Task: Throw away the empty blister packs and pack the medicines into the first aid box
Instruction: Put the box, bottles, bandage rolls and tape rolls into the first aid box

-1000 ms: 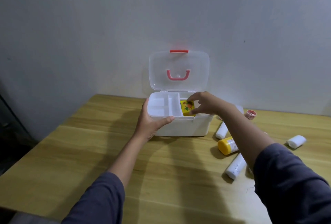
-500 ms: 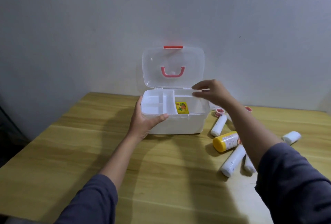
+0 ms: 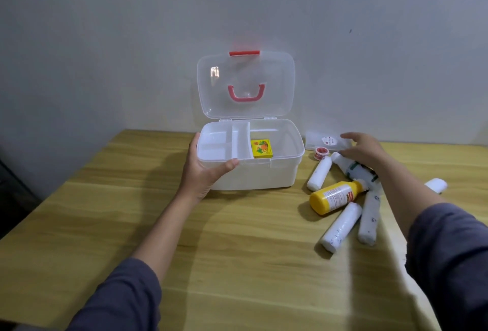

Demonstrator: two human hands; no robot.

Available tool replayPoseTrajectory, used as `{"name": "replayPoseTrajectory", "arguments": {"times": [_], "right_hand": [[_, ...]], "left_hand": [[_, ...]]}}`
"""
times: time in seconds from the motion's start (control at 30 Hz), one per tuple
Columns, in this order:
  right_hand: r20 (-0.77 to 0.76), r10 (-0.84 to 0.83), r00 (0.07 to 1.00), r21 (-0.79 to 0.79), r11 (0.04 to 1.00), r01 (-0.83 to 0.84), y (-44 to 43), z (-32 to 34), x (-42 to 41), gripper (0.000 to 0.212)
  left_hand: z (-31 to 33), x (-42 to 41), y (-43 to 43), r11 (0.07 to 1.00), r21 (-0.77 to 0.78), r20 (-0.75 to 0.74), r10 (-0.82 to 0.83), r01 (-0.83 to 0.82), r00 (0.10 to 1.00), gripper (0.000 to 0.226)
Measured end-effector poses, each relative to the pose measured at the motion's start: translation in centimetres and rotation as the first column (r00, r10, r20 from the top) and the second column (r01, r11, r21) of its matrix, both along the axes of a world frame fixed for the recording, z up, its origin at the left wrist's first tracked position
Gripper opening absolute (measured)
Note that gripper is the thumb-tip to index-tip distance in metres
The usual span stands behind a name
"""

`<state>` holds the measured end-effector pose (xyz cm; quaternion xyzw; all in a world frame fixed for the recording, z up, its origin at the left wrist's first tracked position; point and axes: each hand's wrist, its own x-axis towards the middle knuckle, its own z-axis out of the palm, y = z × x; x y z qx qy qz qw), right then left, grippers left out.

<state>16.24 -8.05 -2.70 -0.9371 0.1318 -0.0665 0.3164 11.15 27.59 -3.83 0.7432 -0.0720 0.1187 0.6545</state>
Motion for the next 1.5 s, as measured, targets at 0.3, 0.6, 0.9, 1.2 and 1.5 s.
{"name": "replayPoseTrajectory", "arguments": {"times": [0.3,0.6,0.9,1.2,1.5], "right_hand": [[-0.106,0.017,0.994,-0.183,0.982,-0.037,-0.1,0.5,1.0,0.058],[0.018,0.013,1.000,-0.061,0.998,-0.012,0.1,1.2,-0.6,0.053],[0.246,0.153,0.957,0.141,0.971,-0.191,1.9,6.8,-2.2,0.064],[0.079,0.381,0.921,-0.146,0.919,-0.367,8.3,8.9,-2.7,0.064],[-0.006,0.458,0.889,-0.277,0.853,-0.442,13.6,6.8,-0.5,0.071]], "left_hand": [[0.0,0.1,-0.2,1.000,-0.021,0.023,0.001,0.000,1.000,0.097],[0.0,0.0,-0.2,0.999,-0.038,0.016,-0.014,0.015,1.000,0.098],[0.4,-0.4,-0.1,0.999,-0.031,-0.008,-0.018,0.018,1.000,0.103],[0.6,-0.6,-0.1,1.000,-0.007,-0.057,-0.017,0.017,0.998,0.123],[0.1,-0.1,-0.1,1.000,-0.025,-0.022,-0.011,0.010,1.000,0.105]]}}
